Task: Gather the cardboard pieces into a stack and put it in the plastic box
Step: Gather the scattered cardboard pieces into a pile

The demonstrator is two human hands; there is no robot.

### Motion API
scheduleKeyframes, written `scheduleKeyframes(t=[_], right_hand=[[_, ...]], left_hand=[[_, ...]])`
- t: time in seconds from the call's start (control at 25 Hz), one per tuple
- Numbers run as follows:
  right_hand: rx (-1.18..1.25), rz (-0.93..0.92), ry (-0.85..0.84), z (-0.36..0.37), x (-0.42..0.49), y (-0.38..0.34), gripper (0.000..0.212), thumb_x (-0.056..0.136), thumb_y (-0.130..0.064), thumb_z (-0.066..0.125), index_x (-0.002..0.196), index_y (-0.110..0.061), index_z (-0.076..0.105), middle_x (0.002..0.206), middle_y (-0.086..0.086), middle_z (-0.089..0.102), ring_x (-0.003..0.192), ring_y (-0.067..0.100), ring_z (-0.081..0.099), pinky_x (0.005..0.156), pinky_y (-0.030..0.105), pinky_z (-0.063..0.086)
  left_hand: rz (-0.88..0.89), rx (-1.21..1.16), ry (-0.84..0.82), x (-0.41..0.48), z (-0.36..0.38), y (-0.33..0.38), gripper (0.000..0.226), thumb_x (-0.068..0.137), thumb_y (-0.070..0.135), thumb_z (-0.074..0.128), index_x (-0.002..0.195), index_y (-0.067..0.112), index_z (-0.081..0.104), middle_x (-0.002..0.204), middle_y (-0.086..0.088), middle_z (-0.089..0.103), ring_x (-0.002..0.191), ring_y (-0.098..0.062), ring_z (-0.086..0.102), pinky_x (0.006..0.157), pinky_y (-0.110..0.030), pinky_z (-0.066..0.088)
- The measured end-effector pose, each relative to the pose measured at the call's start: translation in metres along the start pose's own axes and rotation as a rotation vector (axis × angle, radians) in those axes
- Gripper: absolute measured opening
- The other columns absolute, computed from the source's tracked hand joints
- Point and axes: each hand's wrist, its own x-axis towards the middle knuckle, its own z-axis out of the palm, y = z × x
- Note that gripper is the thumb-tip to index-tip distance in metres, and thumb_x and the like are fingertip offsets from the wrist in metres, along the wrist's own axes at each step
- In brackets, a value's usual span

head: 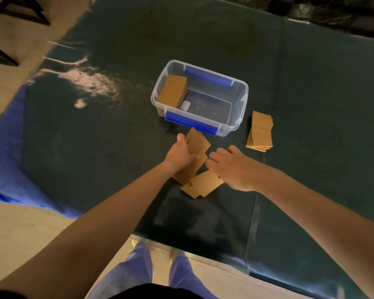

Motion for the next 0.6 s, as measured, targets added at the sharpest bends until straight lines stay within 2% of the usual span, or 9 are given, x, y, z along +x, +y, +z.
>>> scheduleKeyframes(t=[0.08, 0.16, 0.24, 0.32, 0.4, 0.48, 0.52, 0.6], right_hand=[[-0.041, -0.04, -0.032, -0.011, 0.016, -0.003, 0.039, 0.086, -0.009, 0.06, 0.121, -0.015, 0.045, 0.12, 0.004, 0.05, 0.109, 0.021, 0.041, 0.087, 0.033, 0.028], [-0.054, -0.092, -0.053, -0.018, 0.03, -0.011, 0.035, 0.086, -0.01, 0.06, 0.118, -0.017, 0.049, 0.12, 0.003, 0.051, 0.111, 0.021, 0.041, 0.091, 0.036, 0.03], [-0.019, -0.137, -0.035, -0.022, 0.042, -0.019, 0.028, 0.085, -0.01, 0.06, 0.111, -0.018, 0.052, 0.118, 0.002, 0.054, 0.11, 0.02, 0.043, 0.094, 0.037, 0.031], [0.077, -0.148, -0.001, -0.026, 0.05, -0.023, 0.028, 0.082, -0.012, 0.064, 0.106, -0.019, 0.051, 0.113, 0.0, 0.056, 0.106, 0.018, 0.047, 0.099, 0.036, 0.031], [0.199, -0.129, 0.017, -0.031, 0.055, -0.024, 0.032, 0.078, -0.018, 0.069, 0.105, -0.02, 0.05, 0.111, -0.001, 0.056, 0.105, 0.016, 0.048, 0.103, 0.034, 0.03], [0.303, -0.097, 0.049, -0.031, 0.056, -0.024, 0.036, 0.078, -0.026, 0.071, 0.107, -0.021, 0.05, 0.114, -0.002, 0.053, 0.107, 0.014, 0.045, 0.103, 0.032, 0.03], [0.336, -0.08, 0.075, -0.029, 0.055, -0.024, 0.04, 0.078, -0.03, 0.071, 0.11, -0.021, 0.05, 0.118, -0.002, 0.051, 0.111, 0.014, 0.042, 0.103, 0.031, 0.028], [0.374, -0.011, 0.158, -0.026, 0.051, -0.021, 0.051, 0.079, -0.038, 0.069, 0.122, -0.023, 0.046, 0.131, -0.001, 0.044, 0.124, 0.016, 0.034, 0.107, 0.033, 0.024]], left_hand=[[-0.016, -0.174, -0.13, -0.012, -0.008, -0.005, 0.063, 0.078, 0.026, 0.069, 0.127, 0.018, 0.03, 0.118, -0.002, 0.051, 0.103, -0.017, 0.055, 0.082, -0.03, 0.043], [0.025, -0.337, -0.3, -0.027, -0.017, -0.011, 0.036, 0.082, 0.028, 0.06, 0.112, 0.032, 0.04, 0.111, 0.007, 0.053, 0.093, -0.005, 0.053, 0.082, -0.029, 0.045], [0.003, -0.486, -0.426, -0.042, -0.022, -0.02, 0.022, 0.087, 0.028, 0.05, 0.106, 0.038, 0.043, 0.111, 0.005, 0.055, 0.095, -0.007, 0.055, 0.075, -0.026, 0.046], [-0.096, -0.643, -0.445, -0.055, -0.027, -0.027, 0.016, 0.088, 0.039, 0.048, 0.104, 0.036, 0.05, 0.111, -0.001, 0.059, 0.094, -0.013, 0.061, 0.068, -0.025, 0.048], [-0.211, -0.794, -0.454, -0.062, -0.033, -0.032, 0.037, 0.083, 0.06, 0.046, 0.105, 0.033, 0.057, 0.107, -0.004, 0.066, 0.089, -0.016, 0.068, 0.064, -0.026, 0.053], [-0.247, -0.879, -0.543, -0.067, -0.036, -0.033, 0.061, 0.071, 0.077, 0.042, 0.114, 0.035, 0.056, 0.103, -0.002, 0.069, 0.093, -0.019, 0.068, 0.065, -0.028, 0.057], [-0.234, -0.894, -0.577, -0.07, -0.035, -0.034, 0.067, 0.068, 0.078, 0.044, 0.119, 0.035, 0.052, 0.105, -0.003, 0.068, 0.095, -0.02, 0.067, 0.066, -0.029, 0.057], [-0.183, -0.934, -0.592, -0.075, -0.033, -0.035, 0.067, 0.071, 0.063, 0.058, 0.127, 0.029, 0.044, 0.112, -0.006, 0.062, 0.092, -0.017, 0.068, 0.068, -0.029, 0.057]])
